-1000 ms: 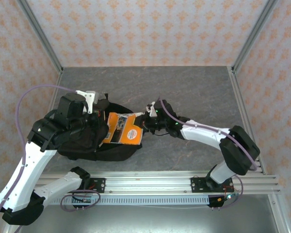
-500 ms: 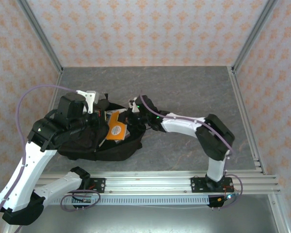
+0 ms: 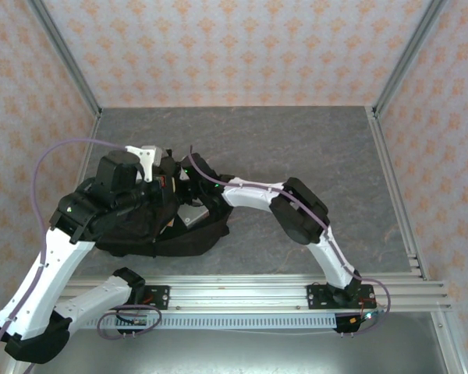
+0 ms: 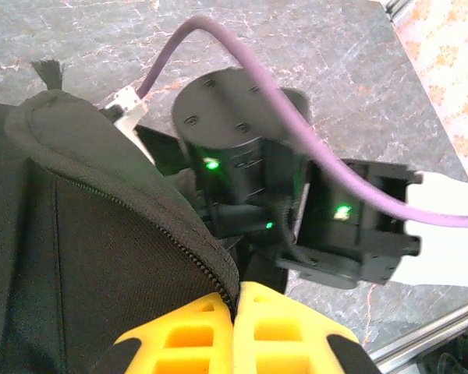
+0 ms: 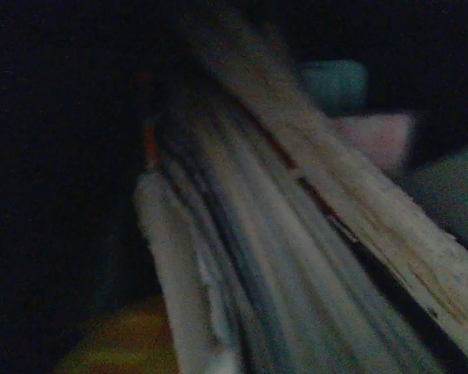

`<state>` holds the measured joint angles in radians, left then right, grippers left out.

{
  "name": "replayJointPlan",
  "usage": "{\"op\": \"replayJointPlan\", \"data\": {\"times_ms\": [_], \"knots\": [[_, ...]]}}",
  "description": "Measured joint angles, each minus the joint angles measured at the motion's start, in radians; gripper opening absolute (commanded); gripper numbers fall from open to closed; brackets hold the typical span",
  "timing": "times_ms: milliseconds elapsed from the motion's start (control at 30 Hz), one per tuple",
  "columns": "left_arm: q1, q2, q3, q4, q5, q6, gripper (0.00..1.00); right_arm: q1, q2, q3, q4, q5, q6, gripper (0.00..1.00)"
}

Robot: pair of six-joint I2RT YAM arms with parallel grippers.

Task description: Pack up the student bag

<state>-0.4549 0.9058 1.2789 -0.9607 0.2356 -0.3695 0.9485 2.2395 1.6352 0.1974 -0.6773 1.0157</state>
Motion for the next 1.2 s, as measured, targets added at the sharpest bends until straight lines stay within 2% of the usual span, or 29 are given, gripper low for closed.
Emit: {"op": "replayJointPlan", "data": {"times_ms": [67, 167, 233, 433, 567, 767, 900, 1033, 1200], "knots": [[0.004, 0.002, -0.006, 0.012, 0.000, -0.007, 0.00, 0.000, 0.015, 0.003, 0.008, 0.000, -0.001, 0.72], [0.006, 0.002, -0.007, 0.038, -0.004, -0.020, 0.00, 0.002, -0.013, 0.003, -0.003, 0.006, -0.031, 0.93], [0.006, 0.000, -0.008, 0.048, -0.007, -0.025, 0.00, 0.004, -0.056, -0.029, -0.033, 0.028, -0.072, 0.99], [0.019, -0.013, -0.042, 0.061, -0.013, -0.034, 0.00, -0.008, -0.277, -0.213, -0.190, 0.128, -0.186, 1.00], [0.023, -0.023, -0.071, 0.072, -0.011, -0.052, 0.00, -0.037, -0.413, -0.308, -0.245, 0.185, -0.232, 0.94], [0.023, -0.024, -0.121, 0.121, 0.028, -0.076, 0.00, -0.095, -0.607, -0.464, -0.283, 0.289, -0.278, 0.90], [0.015, 0.005, -0.182, 0.172, 0.066, -0.098, 0.00, -0.107, -0.720, -0.505, -0.383, 0.447, -0.316, 0.89], [-0.040, 0.072, -0.247, 0.231, 0.076, -0.122, 0.00, -0.117, -0.830, -0.533, -0.460, 0.621, -0.342, 0.90], [-0.101, 0.159, -0.330, 0.319, 0.097, -0.164, 0.00, -0.151, -0.930, -0.584, -0.517, 0.744, -0.349, 0.90]]}}
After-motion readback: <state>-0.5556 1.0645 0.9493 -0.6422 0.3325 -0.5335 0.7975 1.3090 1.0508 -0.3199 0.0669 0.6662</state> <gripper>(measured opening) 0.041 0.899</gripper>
